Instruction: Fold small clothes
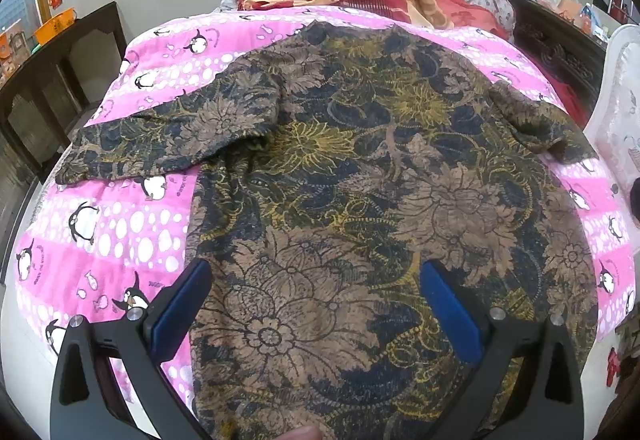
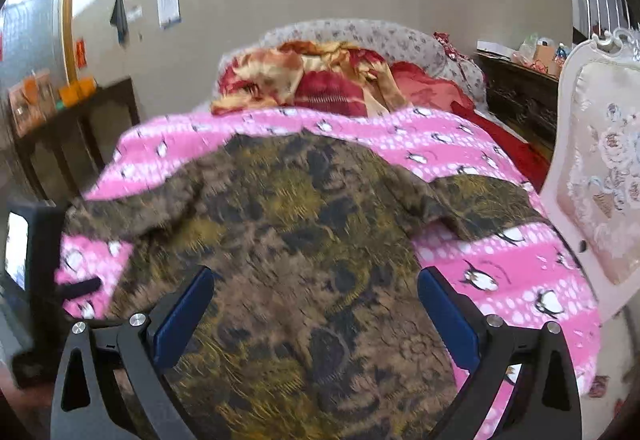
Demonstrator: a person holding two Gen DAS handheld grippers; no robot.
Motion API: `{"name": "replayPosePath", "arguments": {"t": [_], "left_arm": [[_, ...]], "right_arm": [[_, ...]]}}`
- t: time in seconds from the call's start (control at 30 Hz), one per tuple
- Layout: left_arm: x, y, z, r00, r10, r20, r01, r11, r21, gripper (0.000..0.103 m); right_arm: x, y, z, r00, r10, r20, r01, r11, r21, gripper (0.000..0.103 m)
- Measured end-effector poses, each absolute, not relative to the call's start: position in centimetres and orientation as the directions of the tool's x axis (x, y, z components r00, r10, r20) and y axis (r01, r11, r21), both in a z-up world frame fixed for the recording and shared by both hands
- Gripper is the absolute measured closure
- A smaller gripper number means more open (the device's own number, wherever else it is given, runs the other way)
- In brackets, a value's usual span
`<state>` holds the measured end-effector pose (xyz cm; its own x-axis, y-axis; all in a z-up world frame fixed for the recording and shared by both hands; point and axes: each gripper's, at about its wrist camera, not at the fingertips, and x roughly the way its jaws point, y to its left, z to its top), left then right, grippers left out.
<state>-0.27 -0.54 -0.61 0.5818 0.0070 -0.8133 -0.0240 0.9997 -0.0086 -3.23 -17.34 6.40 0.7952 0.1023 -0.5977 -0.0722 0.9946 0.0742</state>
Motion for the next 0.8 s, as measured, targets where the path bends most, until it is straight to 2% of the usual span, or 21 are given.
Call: {"name": "replayPosePath", "arguments": {"t": [0.07,0.17,0.27,0.53,0.8], "left_arm": [[0.0,-0.5,-0.8,0.577,0.002,-0.817,-0.025,1.000,-0.015,0.000],[0.3,-0.5,-1.1,0.569,0.004,-0.823,-0.029,0.999,-0.015,0.000],[0.3,-0.4,-1.2,0.569,0.007,-0.822,-0.032,0.999,-0.013,0.000],[2.0,0.2,-1.7,0.566,0.013,-0.825,-0.040,0.999,-0.011,0.000],[9.0,1.6,-4.1,0.558,0.066,-0.827,-0.075,0.997,0.029,0.000]], "right_arm": [[-1.7,-17.2,5.2,0.737,0.064,-0.673,-0.046,0.998,0.044,0.000],[-0.5,-17.7,3.9,0.690,0.039,-0.722,-0.016,0.999,0.038,0.000],[-0.8,-18.1,3.6,0.690,0.066,-0.720,-0.028,0.998,0.065,0.000],[0.3,-17.2,3.5,0.697,0.046,-0.715,-0.044,0.999,0.022,0.000],[6.5,-17.2,0.9,0.675,-0.019,-0.738,-0.017,0.999,-0.041,0.000]]}}
